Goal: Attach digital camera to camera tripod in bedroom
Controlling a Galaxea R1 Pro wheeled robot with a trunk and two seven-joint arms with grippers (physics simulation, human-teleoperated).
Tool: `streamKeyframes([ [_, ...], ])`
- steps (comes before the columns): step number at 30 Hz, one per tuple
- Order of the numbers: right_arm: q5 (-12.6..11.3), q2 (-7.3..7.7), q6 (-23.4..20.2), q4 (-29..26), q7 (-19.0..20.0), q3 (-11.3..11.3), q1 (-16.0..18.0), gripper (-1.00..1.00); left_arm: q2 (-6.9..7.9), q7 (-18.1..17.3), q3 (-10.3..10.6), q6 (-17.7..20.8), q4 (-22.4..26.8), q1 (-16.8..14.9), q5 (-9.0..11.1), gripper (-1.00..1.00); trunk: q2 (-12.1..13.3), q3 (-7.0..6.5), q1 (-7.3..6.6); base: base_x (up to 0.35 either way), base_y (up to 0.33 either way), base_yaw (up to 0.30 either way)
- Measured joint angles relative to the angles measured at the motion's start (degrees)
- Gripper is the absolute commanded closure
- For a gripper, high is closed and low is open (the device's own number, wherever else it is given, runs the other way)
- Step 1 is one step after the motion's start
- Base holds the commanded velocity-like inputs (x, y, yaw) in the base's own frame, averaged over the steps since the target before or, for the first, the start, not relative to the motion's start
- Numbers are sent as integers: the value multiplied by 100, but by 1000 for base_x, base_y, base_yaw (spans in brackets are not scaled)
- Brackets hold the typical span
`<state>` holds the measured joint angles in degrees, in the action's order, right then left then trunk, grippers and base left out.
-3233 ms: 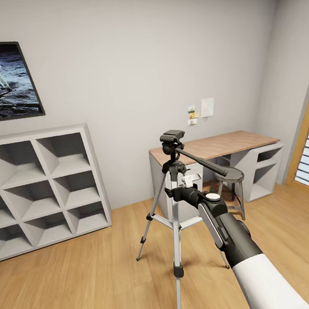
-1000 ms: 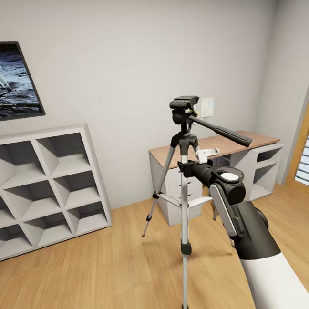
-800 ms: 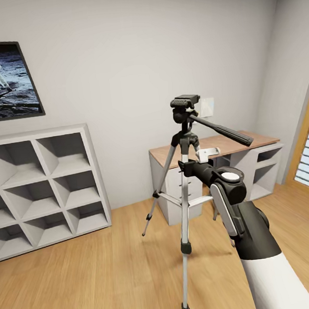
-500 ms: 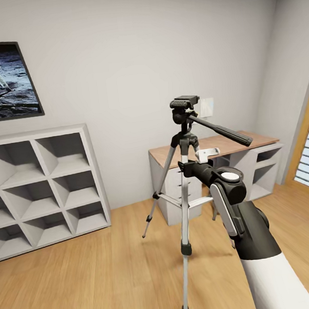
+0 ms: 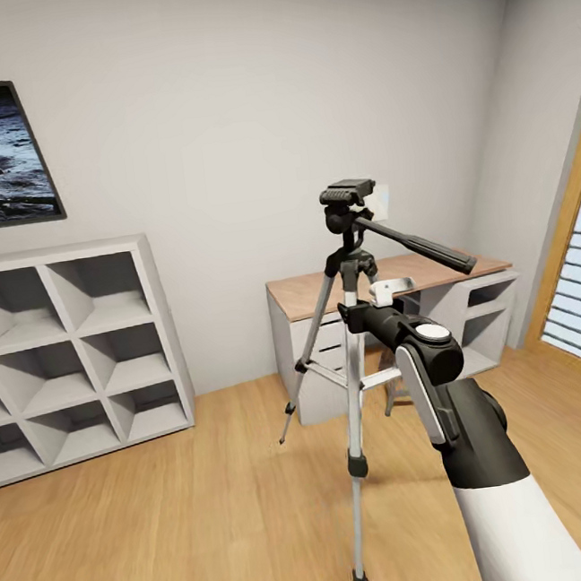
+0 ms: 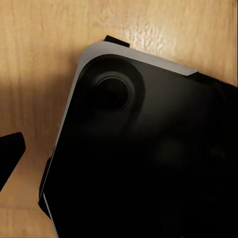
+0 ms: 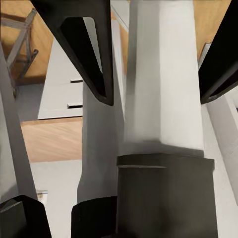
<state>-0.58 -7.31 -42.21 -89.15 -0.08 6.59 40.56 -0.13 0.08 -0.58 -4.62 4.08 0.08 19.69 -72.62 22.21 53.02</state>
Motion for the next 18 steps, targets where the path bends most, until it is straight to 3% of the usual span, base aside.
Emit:
streamKeyframes([
  [18, 68, 6, 20, 13, 0, -19, 0, 100, -4, 0, 0, 0, -1, 0, 0, -100, 0, 0, 0, 0, -279, 0],
])
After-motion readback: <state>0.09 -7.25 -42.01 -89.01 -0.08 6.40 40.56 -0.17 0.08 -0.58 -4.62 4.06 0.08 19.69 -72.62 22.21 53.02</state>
